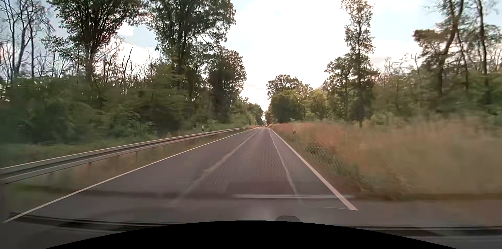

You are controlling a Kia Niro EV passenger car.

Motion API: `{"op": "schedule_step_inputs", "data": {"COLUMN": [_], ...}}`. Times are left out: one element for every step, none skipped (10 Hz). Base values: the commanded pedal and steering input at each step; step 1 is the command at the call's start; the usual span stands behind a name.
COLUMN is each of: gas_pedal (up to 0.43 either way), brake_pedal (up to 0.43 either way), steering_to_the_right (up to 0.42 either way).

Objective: Follow the waypoints while adhering to traffic rules and regulations

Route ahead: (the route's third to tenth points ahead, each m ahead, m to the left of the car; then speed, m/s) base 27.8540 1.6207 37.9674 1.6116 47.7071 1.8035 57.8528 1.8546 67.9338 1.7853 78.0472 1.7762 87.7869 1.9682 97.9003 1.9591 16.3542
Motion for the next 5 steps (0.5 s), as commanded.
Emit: {"op": "schedule_step_inputs", "data": {"gas_pedal": [0.087,0.087,0.087,0.087,0.087], "brake_pedal": [0.000,0.000,0.000,0.000,0.000], "steering_to_the_right": [-0.003,-0.003,-0.003,-0.004,-0.007]}}
